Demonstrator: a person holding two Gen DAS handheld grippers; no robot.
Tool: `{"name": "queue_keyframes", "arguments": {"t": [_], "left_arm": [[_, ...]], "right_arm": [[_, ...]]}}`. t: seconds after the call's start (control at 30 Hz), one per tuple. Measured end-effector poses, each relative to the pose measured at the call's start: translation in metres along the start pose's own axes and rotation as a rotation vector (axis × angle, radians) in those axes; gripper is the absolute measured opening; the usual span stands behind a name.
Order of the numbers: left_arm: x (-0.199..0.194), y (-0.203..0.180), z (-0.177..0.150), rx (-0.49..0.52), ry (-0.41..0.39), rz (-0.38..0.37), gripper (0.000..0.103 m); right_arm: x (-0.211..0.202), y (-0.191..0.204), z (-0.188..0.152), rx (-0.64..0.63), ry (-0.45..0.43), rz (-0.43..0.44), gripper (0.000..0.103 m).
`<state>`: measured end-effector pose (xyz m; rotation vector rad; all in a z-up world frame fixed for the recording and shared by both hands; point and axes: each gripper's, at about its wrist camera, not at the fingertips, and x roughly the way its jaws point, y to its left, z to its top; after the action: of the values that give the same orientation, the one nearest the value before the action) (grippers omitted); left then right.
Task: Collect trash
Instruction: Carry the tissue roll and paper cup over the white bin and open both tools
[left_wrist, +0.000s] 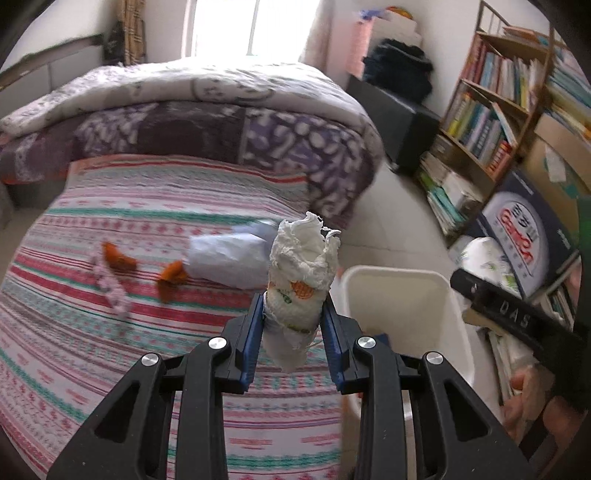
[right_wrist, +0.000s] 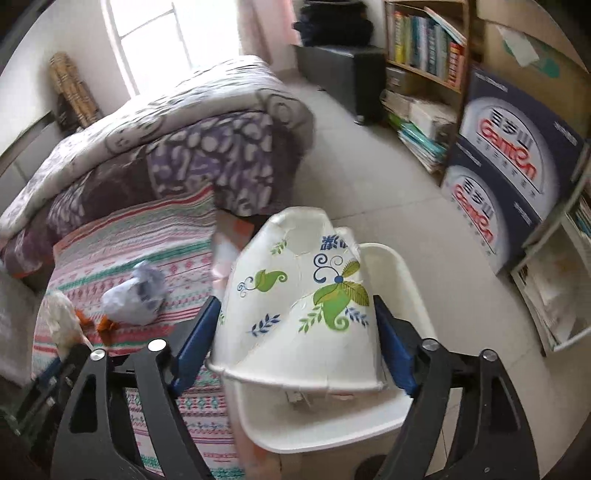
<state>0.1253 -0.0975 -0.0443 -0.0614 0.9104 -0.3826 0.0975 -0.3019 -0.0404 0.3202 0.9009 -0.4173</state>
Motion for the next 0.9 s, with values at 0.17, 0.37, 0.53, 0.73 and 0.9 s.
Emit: {"name": "queue_keyframes", "arguments": {"t": [0.17,0.37,0.53,0.73,0.9], "left_arm": [[0.013,-0.032,-0.009,0.053,0.036,-0.052,0.032],[0.027,-0.063,-0.018,0.108,0.065,-0.079,0.032],[0.036,-0.083,-0.026,0.140,0.098,-0.121,0.032],[0.041,-0.091,-0.029,0.185,0.128,-0.140,0.077],[0.048,-0.065,-0.019,0.122,0.156,-0.086,0.082]], "right_arm": [[-0.002,-0.031,0.009,0.085,-0.010,-0.024,0.090],[-0.005,-0.063,0.017,0.184,-0.022,-0.033,0.091],[-0.003,-0.078,0.021,0.238,-0.015,-0.021,0.092],[-0.001,-0.080,0.021,0.251,-0.007,-0.009,0.093],[0.003,-0.075,0.019,0.256,0.011,0.008,0.094]]}}
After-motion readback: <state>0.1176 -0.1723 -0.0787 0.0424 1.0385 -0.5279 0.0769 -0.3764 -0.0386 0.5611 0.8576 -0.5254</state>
